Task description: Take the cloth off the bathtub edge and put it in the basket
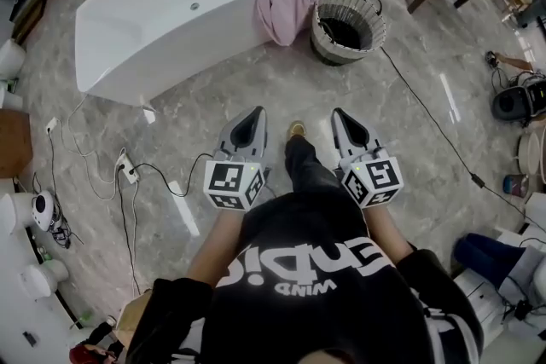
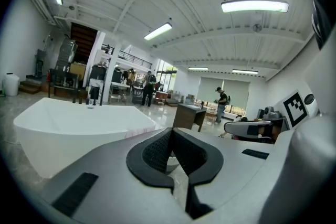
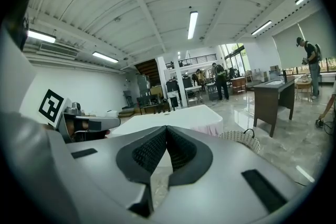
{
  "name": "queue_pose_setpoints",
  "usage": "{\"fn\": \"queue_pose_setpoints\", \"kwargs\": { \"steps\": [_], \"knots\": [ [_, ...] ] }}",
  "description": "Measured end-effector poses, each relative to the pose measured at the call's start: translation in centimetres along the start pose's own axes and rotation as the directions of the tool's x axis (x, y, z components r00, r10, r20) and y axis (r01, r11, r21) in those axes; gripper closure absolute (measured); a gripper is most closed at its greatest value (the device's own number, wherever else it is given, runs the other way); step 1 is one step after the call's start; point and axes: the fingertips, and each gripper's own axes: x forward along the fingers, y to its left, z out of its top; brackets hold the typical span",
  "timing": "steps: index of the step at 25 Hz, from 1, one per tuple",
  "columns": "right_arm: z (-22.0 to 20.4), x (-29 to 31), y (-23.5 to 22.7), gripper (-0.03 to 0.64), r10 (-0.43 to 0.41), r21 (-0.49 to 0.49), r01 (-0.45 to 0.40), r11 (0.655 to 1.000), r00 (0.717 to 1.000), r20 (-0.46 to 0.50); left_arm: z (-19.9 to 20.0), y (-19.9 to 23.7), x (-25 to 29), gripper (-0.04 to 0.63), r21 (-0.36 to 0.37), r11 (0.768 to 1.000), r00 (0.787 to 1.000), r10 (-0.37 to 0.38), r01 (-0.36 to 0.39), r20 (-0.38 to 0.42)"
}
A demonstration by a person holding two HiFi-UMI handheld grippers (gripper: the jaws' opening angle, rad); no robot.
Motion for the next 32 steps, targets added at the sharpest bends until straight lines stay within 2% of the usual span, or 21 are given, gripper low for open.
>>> {"fn": "queue_pose_setpoints", "kwargs": {
  "steps": [17,22,32],
  "knots": [
    [9.8,17.4,-13.7,0.604,0.040,-0.013,-0.040,0.999,0.999,0.016,9.7,7.2,19.6,0.583,-0.008,0.999,0.998,0.053,-0.053,0.019],
    [11.2,20.6,-16.2,0.604,0.053,-0.009,-0.053,0.999,0.998,0.020,11.3,8.5,23.0,0.581,-0.003,0.997,0.997,0.072,-0.072,0.025],
    [11.2,26.1,-17.9,0.604,0.080,-0.003,-0.080,0.997,0.997,-0.017,11.7,12.5,27.4,0.581,-0.027,0.994,0.994,0.108,-0.107,0.021]
  ]
}}
